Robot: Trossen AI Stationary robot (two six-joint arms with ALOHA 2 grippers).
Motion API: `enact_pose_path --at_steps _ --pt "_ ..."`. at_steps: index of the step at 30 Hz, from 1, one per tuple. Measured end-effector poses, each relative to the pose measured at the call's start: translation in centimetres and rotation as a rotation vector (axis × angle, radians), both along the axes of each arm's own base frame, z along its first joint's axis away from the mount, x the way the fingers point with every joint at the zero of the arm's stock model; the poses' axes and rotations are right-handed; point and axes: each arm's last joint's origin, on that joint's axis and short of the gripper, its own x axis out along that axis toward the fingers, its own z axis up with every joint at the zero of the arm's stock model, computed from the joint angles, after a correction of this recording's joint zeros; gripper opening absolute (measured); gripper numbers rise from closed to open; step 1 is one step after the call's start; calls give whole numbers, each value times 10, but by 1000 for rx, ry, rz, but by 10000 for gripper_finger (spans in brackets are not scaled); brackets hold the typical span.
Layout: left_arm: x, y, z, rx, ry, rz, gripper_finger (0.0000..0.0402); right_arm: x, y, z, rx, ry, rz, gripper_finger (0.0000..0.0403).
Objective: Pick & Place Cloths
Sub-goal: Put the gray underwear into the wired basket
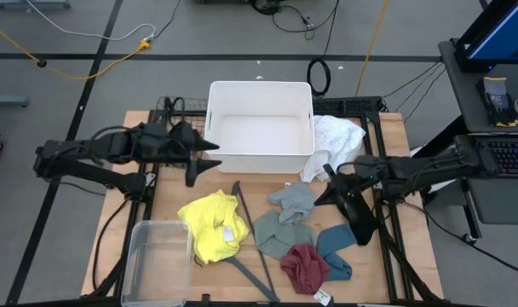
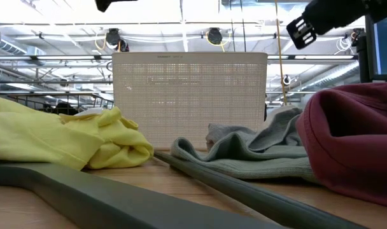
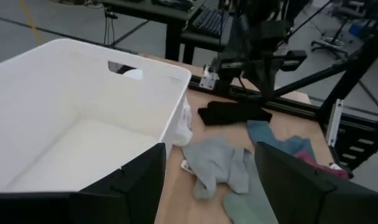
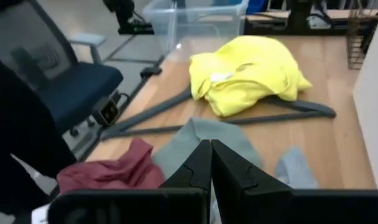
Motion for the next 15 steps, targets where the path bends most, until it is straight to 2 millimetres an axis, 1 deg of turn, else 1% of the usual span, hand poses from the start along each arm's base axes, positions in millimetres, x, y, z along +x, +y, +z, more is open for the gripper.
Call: enact_pose_path --at_steps 6,11,15 --pt "-27 -6 -14 -6 -33 -26 251 6 9 -13 -66 79 -12 2" --pt "-48 -8 -20 -6 -72 -44 251 11 15 -21 -132 133 -14 18" --pt "-62 -8 -23 -9 -98 -44 251 18 19 -14 -221 193 -18 37"
